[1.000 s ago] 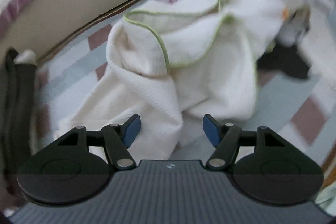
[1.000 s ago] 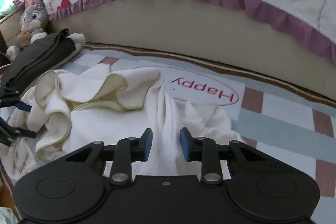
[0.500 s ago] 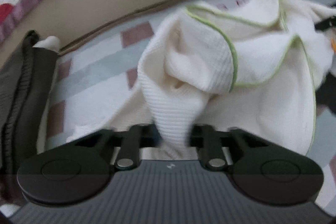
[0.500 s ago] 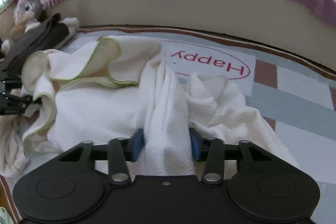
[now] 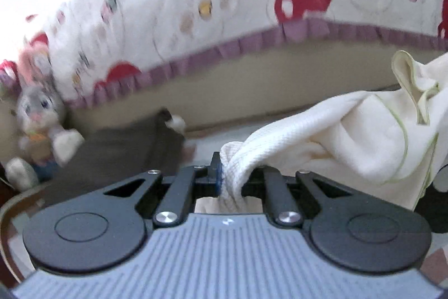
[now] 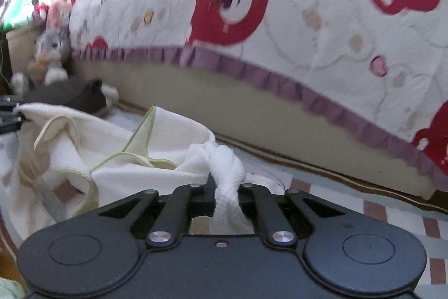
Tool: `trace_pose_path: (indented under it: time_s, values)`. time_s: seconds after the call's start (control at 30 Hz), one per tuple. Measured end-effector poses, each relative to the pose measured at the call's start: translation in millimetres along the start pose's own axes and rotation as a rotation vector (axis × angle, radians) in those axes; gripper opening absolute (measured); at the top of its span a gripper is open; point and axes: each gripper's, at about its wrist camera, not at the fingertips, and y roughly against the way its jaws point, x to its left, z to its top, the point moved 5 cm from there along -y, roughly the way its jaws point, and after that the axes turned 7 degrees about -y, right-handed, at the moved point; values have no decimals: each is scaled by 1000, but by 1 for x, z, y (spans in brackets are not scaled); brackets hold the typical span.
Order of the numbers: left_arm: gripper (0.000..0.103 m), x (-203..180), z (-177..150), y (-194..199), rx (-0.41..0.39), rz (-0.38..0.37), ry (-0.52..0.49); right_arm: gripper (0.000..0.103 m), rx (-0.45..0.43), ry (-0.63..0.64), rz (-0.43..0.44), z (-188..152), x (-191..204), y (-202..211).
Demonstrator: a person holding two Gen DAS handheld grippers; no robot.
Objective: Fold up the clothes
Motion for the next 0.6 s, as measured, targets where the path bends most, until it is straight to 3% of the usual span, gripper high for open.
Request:
trace_pose_path:
  time_s: [0.1, 0.33, 0.47, 0.6]
  values:
    - [10, 15, 26, 39, -73, -11, 6, 6, -59, -18, 29, 16, -3, 39]
    - [10, 59, 100, 172, -298, -53, 7, 6, -245, 32, 119, 71, 14, 165]
    - [10, 75, 146, 227, -382, 34, -93, 6, -316, 42, 125, 113, 22, 240]
    - [10, 98, 190, 264, -457, 47, -66, 6, -376, 37, 129, 152, 33, 296]
